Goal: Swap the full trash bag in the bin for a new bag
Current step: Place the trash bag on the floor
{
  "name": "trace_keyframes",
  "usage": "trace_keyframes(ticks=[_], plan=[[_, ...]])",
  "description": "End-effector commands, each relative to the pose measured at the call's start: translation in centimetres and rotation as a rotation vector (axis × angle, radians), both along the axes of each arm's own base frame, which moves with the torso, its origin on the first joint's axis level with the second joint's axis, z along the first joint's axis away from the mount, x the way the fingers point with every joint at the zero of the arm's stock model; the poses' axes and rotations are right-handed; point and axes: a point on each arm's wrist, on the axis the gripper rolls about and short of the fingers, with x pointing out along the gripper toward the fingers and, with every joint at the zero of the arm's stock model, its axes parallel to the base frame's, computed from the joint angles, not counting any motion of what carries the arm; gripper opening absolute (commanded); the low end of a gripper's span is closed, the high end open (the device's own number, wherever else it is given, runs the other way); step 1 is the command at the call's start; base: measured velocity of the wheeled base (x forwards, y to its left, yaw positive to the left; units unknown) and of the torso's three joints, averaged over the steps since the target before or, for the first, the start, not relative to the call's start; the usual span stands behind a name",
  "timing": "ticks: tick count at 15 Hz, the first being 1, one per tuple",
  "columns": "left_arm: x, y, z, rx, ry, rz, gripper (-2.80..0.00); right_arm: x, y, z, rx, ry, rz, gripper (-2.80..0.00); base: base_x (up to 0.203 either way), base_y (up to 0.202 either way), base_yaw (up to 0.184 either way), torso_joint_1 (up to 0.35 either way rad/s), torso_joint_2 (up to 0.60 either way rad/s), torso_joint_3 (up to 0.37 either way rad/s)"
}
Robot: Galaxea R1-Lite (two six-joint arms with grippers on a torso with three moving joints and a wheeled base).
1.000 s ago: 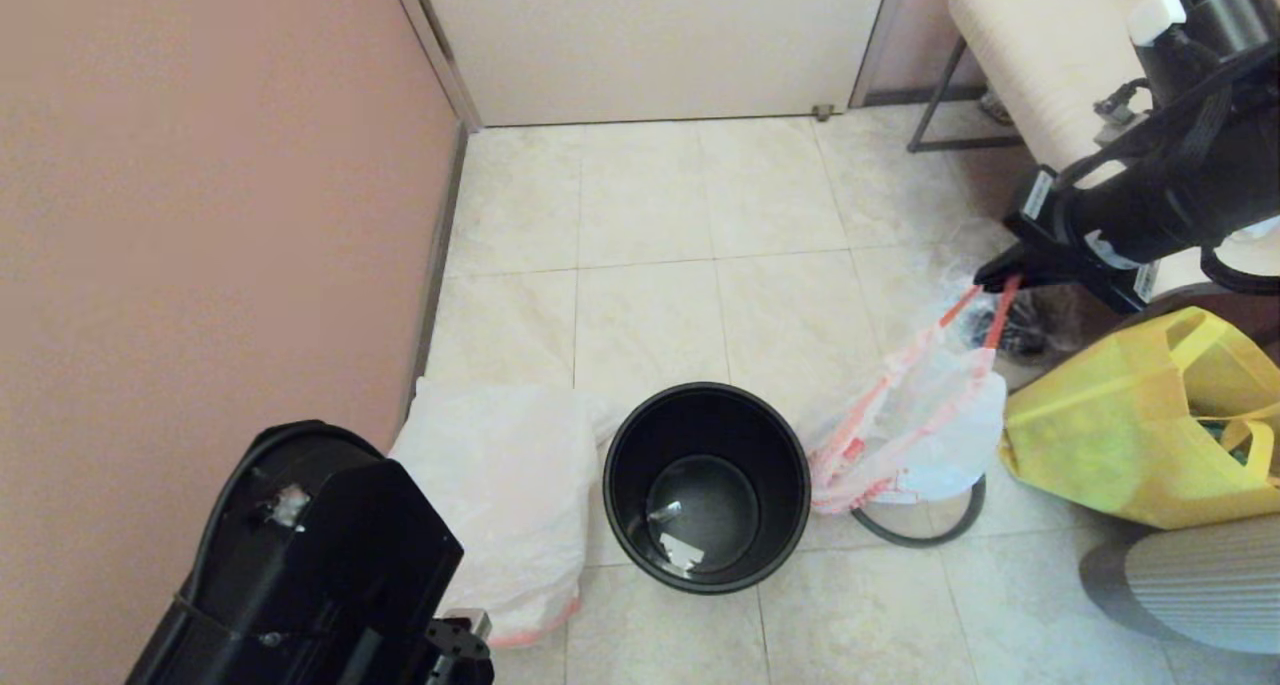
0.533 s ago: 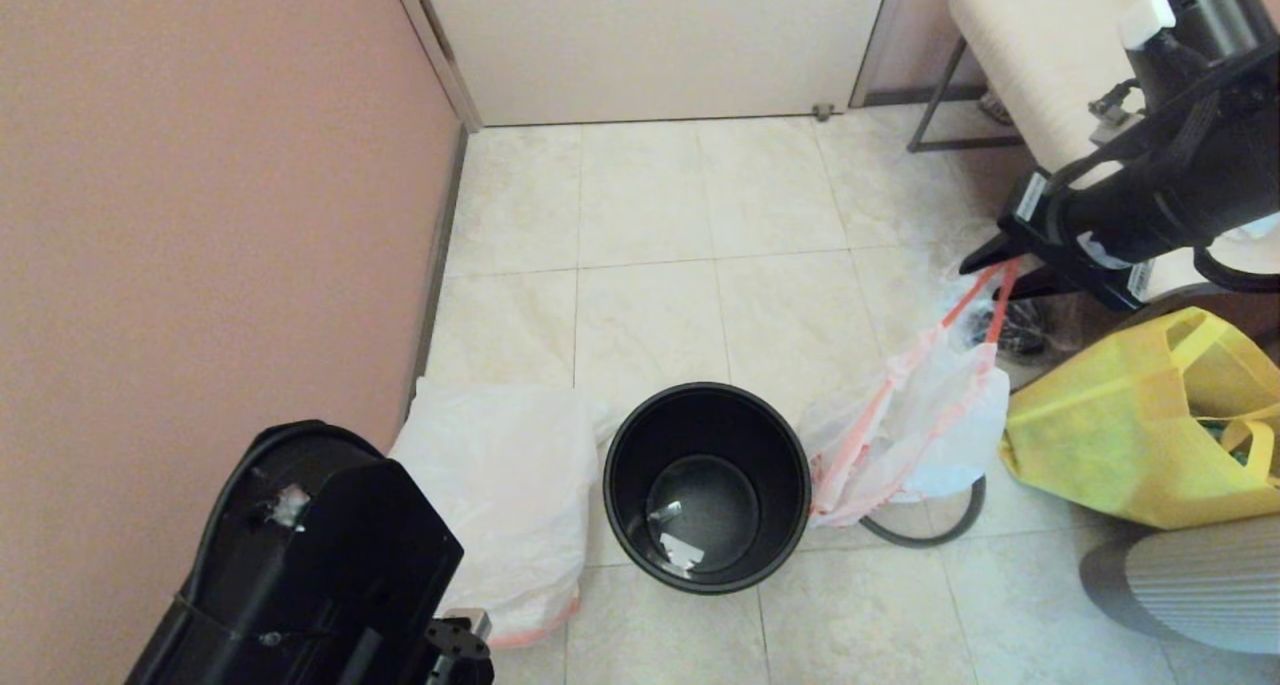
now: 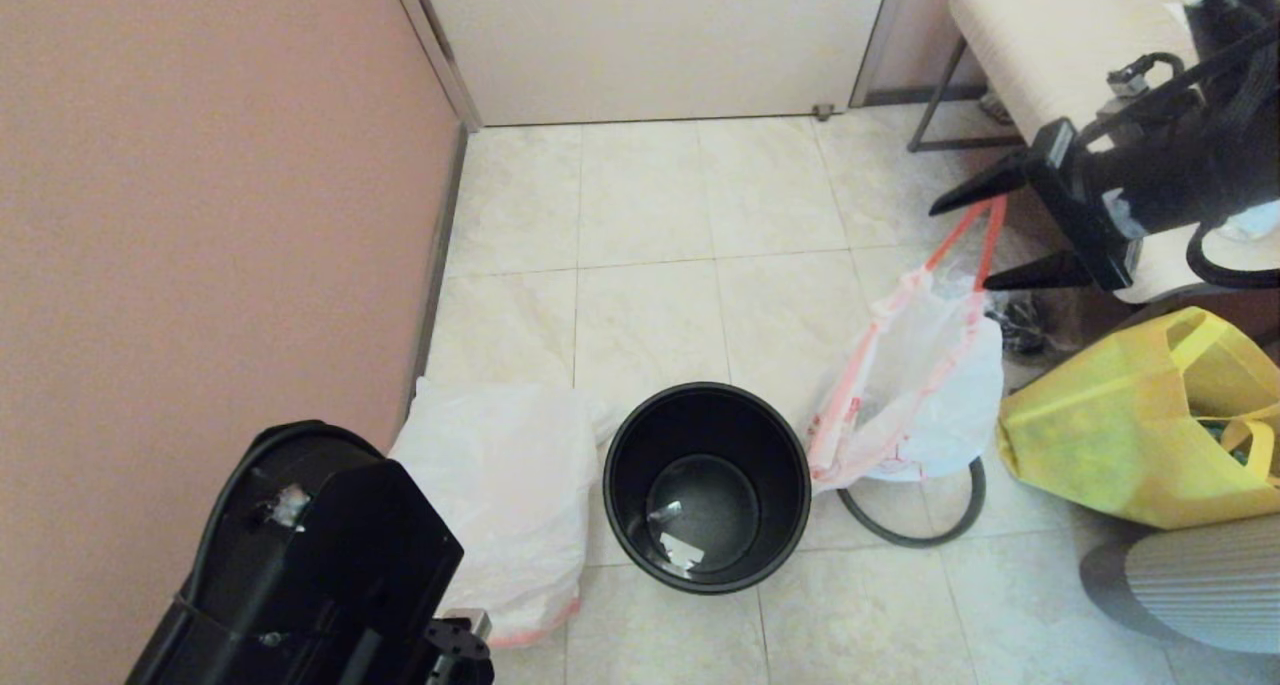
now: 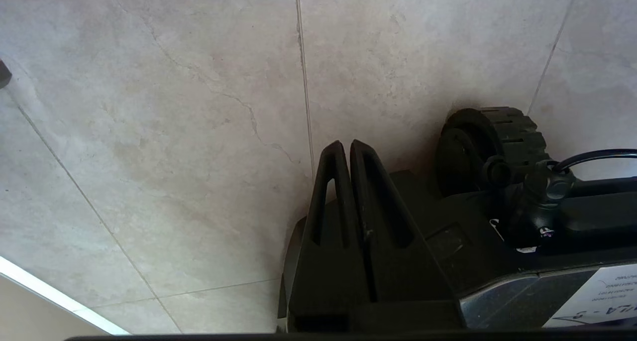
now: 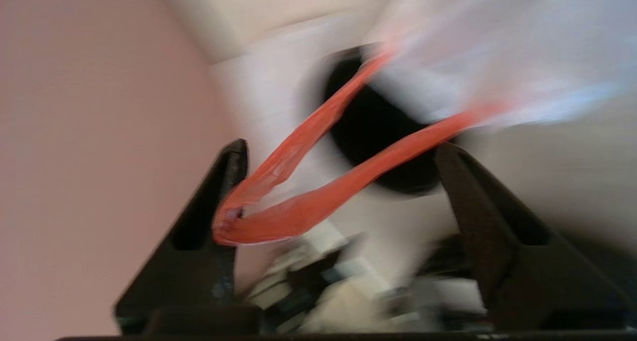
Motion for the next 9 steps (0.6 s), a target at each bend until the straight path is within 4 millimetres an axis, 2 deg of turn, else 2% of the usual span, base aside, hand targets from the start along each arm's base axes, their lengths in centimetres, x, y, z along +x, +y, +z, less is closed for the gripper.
trace_keyframes(ticks=[1, 2, 3, 4, 5, 7, 8, 9], plan=[[-0.7, 0.4, 0.2, 0.014, 0.024, 0.004, -2.80, -2.1, -0.6, 2.9, 0.129, -0.120, 0.113, 0.00, 0.000, 0.000, 0.000, 0.000, 0.00, 0.000], [-0.7, 0.4, 0.2, 0.013, 0.025, 0.003, -2.80, -2.9, -0.8, 4.3, 0.180, -0.209, 0.178, 0.00, 0.000, 0.000, 0.000, 0.000, 0.00, 0.000], [-0.8, 0.4, 0.2, 0.014, 0.026, 0.002, -2.80, -3.1, -0.9, 4.7, 0.227, -0.224, 0.250, 0.00, 0.000, 0.000, 0.000, 0.000, 0.00, 0.000], [-0.7, 0.4, 0.2, 0.014, 0.026, 0.004, -2.80, -2.3, -0.9, 3.6, 0.260, -0.179, 0.300, 0.00, 0.000, 0.000, 0.000, 0.000, 0.00, 0.000], [-0.7, 0.4, 0.2, 0.014, 0.026, 0.004, -2.80, -0.7, -0.8, 1.2, 0.276, -0.110, 0.336, 0.00, 0.000, 0.000, 0.000, 0.000, 0.00, 0.000], [-0.7, 0.4, 0.2, 0.014, 0.026, 0.004, -2.80, 4.2, -0.5, -5.6, 0.273, -0.006, 0.361, 0.00, 0.000, 0.000, 0.000, 0.000, 0.00, 0.000], [-0.7, 0.4, 0.2, 0.014, 0.026, 0.004, -2.80, 6.5, -0.7, -8.1, 0.274, -0.011, 0.361, 0.00, 0.000, 0.000, 0.000, 0.000, 0.00, 0.000], [-0.7, 0.4, 0.2, 0.014, 0.025, 0.004, -2.80, 7.6, -0.9, -9.1, 0.283, -0.014, 0.353, 0.00, 0.000, 0.000, 0.000, 0.000, 0.00, 0.000]])
